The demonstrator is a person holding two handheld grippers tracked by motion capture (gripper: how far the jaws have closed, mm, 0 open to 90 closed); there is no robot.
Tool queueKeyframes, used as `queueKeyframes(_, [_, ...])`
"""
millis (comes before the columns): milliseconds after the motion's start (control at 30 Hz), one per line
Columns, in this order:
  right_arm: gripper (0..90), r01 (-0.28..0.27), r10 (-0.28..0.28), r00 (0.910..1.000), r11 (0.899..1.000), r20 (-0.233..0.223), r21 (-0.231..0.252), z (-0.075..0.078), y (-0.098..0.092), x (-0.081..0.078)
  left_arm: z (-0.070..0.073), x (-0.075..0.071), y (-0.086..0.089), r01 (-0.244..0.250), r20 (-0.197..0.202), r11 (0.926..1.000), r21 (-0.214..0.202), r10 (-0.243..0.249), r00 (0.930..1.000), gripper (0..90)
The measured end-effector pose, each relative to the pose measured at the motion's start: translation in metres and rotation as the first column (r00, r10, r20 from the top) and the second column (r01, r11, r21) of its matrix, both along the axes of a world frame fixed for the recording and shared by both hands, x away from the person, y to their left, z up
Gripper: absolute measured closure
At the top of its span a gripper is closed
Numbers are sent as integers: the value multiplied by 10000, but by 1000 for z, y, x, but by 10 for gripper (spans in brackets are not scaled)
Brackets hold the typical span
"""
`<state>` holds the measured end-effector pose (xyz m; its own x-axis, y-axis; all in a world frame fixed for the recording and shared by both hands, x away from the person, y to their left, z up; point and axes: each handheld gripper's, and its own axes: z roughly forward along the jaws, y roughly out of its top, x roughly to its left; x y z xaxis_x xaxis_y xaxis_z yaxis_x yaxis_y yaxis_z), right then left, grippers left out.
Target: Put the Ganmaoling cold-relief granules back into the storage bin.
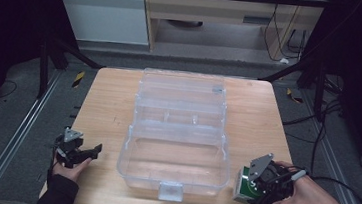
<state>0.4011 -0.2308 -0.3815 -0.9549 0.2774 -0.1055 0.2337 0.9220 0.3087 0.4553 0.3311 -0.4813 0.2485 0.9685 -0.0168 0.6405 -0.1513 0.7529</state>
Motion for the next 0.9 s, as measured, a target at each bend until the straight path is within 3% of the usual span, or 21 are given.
queueKeyframes(400, [158,-44,42,9995,10000,320,58,28,6,-1,0,0,0,0,0,10000,-3,0,10000,221])
queueKeyframes(567, [158,-159,151,9983,9998,557,134,44,13,2,0,0,0,-2,-3,10000,-12,2,10000,221])
queueKeyframes(900, [158,-313,305,9961,9995,826,80,62,28,9,0,0,0,11,-26,10000,-20,-11,10000,221])
